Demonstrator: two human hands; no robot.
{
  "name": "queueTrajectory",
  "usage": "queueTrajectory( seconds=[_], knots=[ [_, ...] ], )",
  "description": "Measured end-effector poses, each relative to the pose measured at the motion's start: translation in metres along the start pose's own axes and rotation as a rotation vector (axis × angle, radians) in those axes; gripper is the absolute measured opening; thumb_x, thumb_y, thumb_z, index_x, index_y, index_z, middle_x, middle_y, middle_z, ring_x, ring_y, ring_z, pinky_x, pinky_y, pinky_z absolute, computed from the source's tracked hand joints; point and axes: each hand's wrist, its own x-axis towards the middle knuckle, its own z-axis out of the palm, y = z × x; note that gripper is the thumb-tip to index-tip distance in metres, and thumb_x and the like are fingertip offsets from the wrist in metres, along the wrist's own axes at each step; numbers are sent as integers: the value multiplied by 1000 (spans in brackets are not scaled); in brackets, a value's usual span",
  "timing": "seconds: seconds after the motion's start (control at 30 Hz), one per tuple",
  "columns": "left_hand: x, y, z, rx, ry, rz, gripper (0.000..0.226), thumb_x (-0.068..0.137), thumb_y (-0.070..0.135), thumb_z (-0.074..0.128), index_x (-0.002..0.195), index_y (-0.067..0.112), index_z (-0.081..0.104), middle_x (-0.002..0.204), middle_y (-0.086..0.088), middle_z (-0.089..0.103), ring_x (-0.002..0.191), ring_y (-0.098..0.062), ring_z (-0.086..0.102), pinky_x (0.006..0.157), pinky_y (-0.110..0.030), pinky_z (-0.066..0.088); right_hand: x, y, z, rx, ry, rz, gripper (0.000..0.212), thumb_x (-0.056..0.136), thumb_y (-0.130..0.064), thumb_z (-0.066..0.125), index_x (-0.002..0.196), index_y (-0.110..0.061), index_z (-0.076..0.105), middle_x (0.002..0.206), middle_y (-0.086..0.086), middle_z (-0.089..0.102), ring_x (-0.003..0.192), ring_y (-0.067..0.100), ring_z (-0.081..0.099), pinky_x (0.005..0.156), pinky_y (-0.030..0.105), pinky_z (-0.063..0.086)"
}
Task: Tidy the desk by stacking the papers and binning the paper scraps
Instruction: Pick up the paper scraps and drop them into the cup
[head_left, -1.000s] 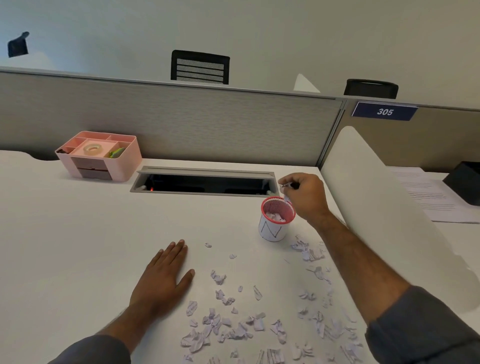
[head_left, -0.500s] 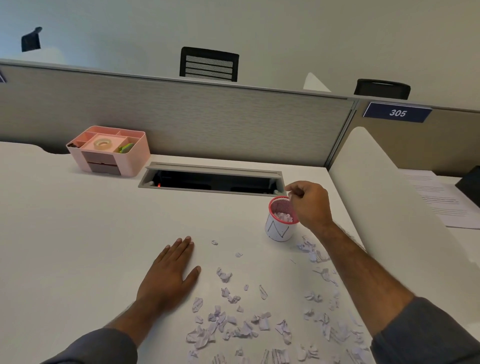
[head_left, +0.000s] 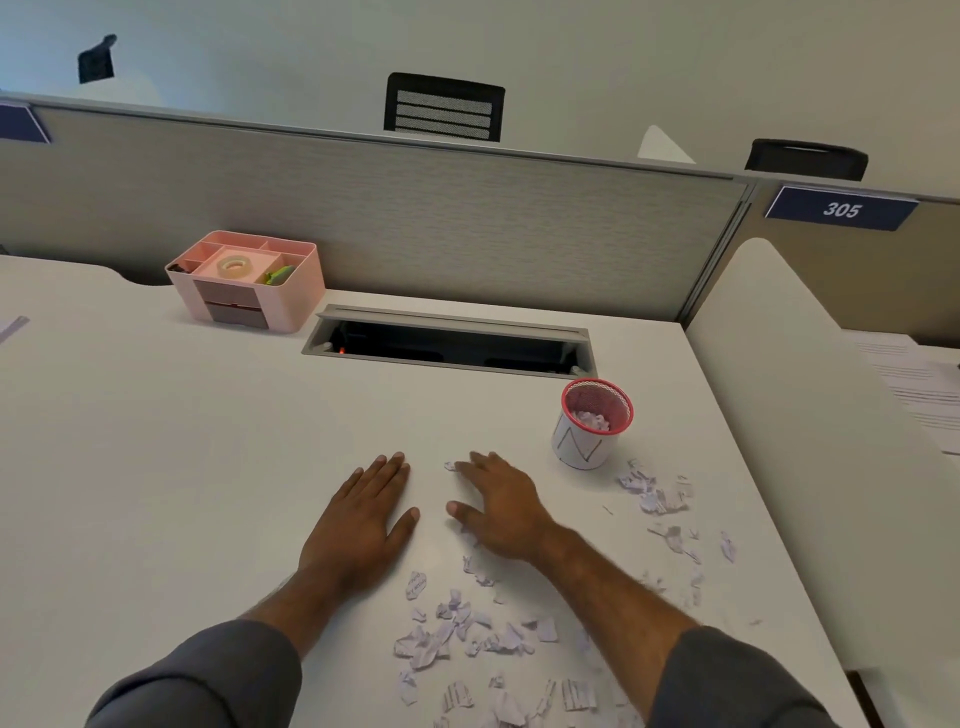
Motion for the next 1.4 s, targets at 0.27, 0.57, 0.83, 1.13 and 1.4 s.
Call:
queueTrajectory(
  seconds=[0.27, 0.57, 0.83, 1.13, 1.4],
  knots=[
    [-1, -1, 1, -2, 3, -1, 69, 100, 57, 16, 160, 25, 13, 166, 15, 3, 150, 3, -6, 122, -21, -7, -47, -8, 8, -96, -13, -280, 36, 96, -31, 49, 128, -19, 59, 142, 6, 49, 132, 25, 40, 106, 34, 33],
    [-1, -1, 1, 15, -4, -4, 69, 101, 57, 16, 161, 24, 11, 167, 13, 3, 151, 1, -5, 122, -22, -7, -96, -20, 0, -131, -100, -209, 24, 92, -25, 58, 114, -17, 61, 111, 2, 49, 104, 18, 43, 79, 34, 41],
    [-1, 0, 1, -10, 14, -6, 73, 97, 59, 13, 160, 24, 15, 166, 15, 5, 151, 1, -1, 123, -23, -4, -89, -14, 4, -185, -123, -156, 19, 82, 1, 56, 98, -4, 65, 102, 10, 59, 94, 25, 55, 78, 35, 45],
    [-1, -1, 1, -4, 28, -5, 65, 103, 53, 24, 161, 26, 12, 165, 16, 2, 148, 6, -8, 121, -19, -10, -52, 19, -71, 124, 240, 74, 25, 82, 8, 58, 91, -6, 76, 95, 8, 72, 88, 19, 65, 84, 22, 49],
    [-3, 0, 1, -7, 26, -7, 67, 101, 55, 20, 160, 26, 12, 165, 17, 2, 149, 5, -7, 122, -20, -8, -11, 40, -151, 106, 534, 271, 19, 87, -4, 68, 105, -6, 73, 117, 15, 67, 98, 18, 57, 79, 23, 45]
  ],
)
